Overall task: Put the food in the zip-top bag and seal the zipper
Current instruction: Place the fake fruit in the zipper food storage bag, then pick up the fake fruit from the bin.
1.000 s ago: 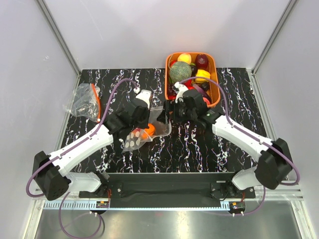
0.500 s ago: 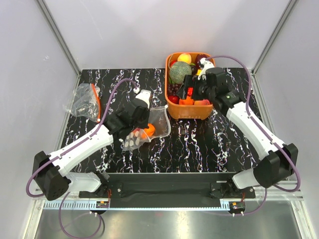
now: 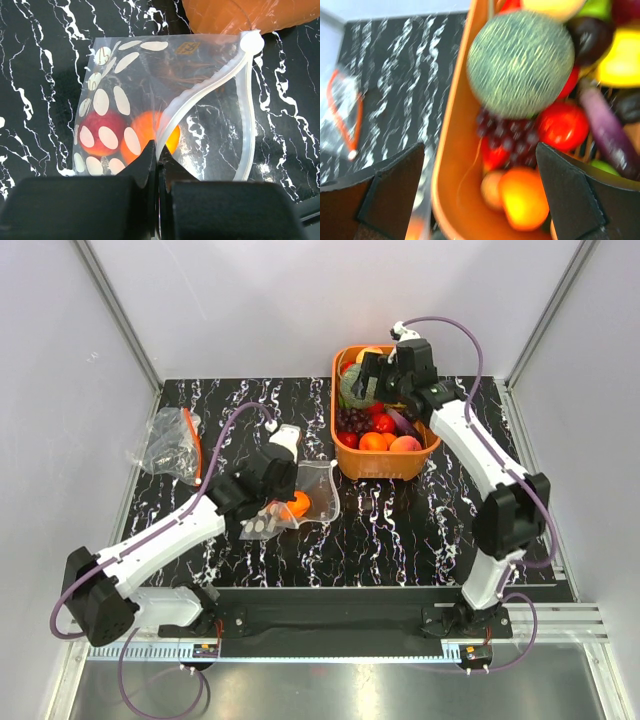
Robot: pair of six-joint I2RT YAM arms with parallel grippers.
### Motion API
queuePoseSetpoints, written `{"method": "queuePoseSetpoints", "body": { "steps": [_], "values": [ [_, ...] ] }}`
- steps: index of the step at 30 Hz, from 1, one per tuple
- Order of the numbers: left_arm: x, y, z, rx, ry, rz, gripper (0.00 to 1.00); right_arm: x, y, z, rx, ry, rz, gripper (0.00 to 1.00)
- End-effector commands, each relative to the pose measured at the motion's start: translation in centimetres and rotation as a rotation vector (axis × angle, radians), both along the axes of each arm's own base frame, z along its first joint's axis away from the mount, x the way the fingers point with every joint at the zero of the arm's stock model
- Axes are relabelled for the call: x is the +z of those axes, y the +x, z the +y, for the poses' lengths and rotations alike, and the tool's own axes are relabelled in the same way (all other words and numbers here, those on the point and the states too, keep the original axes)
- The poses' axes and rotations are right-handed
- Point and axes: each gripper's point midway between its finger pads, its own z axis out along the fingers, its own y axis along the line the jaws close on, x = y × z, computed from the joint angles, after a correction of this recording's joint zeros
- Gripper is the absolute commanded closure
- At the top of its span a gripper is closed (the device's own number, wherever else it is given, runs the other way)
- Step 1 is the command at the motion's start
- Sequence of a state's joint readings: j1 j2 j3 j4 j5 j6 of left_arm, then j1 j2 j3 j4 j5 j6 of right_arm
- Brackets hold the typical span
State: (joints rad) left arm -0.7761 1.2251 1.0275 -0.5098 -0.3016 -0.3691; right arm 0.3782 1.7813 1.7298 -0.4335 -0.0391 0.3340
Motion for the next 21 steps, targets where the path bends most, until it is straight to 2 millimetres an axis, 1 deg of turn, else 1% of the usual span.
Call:
{"method": "queuePoseSetpoints", "body": {
  "steps": [1,2,3,4,5,6,7,8,9,10,12,13,14,16,17,19,20,21],
  "values": [
    [2.7,1.1,0.3,0.029,-0.051,-0.104,1.0,2.1,3.8,-1.0,-0.069,-0.029,-0.096,0.0],
    [2.6,1.2,0.4,0.036,-0.046,-0.107,1.0,0.9,4.7,-1.1,-0.082,-0.044,-0.085,0.0],
    [2.7,1.2,0.5,0.038,-0.045,-0.11,1.0,1.9,5.8,-1.4,-0.106,-0.043,-0.121,0.0],
    [2.7,1.2,0.6,0.044,-0.043,-0.112,1.0,1.8,6.4,-1.5,-0.109,-0.054,-0.127,0.0],
    [2.7,1.2,0.8,0.048,-0.038,-0.114,1.0,0.4,7.3,-1.4,-0.114,-0.065,-0.108,0.0],
    [2.7,1.2,0.8,0.05,-0.038,-0.114,1.0,1.3,8.2,-1.5,-0.119,-0.059,-0.129,0.0],
    [2.8,1.2,0.9,0.052,-0.04,-0.119,1.0,1.3,8.7,-1.3,-0.109,-0.064,-0.136,0.0],
    [2.7,1.1,0.9,0.052,-0.039,-0.119,1.0,0.1,9.5,-1.1,-0.104,-0.076,-0.129,0.0],
    [2.7,1.2,0.9,0.052,-0.04,-0.119,1.0,0.5,10.3,-1.1,-0.117,-0.074,-0.166,0.0],
    [2.6,1.1,0.9,0.05,-0.04,-0.116,1.0,0.4,10.8,-1.2,-0.121,-0.085,-0.181,0.0],
    [2.6,1.1,0.7,0.044,-0.042,-0.116,1.0,-0.5,12.1,-1.4,-0.146,-0.111,-0.204,0.0],
    [2.5,1.1,0.8,0.043,-0.04,-0.114,1.0,-2.1,12.7,-1.6,-0.154,-0.144,-0.181,0.0],
    [2.4,1.1,0.8,0.043,-0.037,-0.112,1.0,-1.9,12.8,-1.9,-0.16,-0.172,-0.162,0.0],
    [2.3,1.1,0.7,0.039,-0.035,-0.111,1.0,-3.4,13.0,-2.3,-0.162,-0.225,-0.122,0.0],
    [2.3,1.1,0.8,0.042,-0.033,-0.114,1.0,-4.7,12.8,-2.5,-0.155,-0.247,-0.088,0.0],
    [2.4,1.2,0.8,0.042,-0.032,-0.118,1.0,-6.1,12.3,-3.2,-0.174,-0.276,-0.053,0.0],
    [2.3,1.1,0.9,0.041,-0.031,-0.116,1.0,-5.5,11.7,-3.6,-0.184,-0.28,-0.054,0.0],
    [2.3,1.1,0.9,0.041,-0.031,-0.116,1.0,-7.4,10.9,-4.5,-0.211,-0.312,-0.015,0.0]
  ]
}}
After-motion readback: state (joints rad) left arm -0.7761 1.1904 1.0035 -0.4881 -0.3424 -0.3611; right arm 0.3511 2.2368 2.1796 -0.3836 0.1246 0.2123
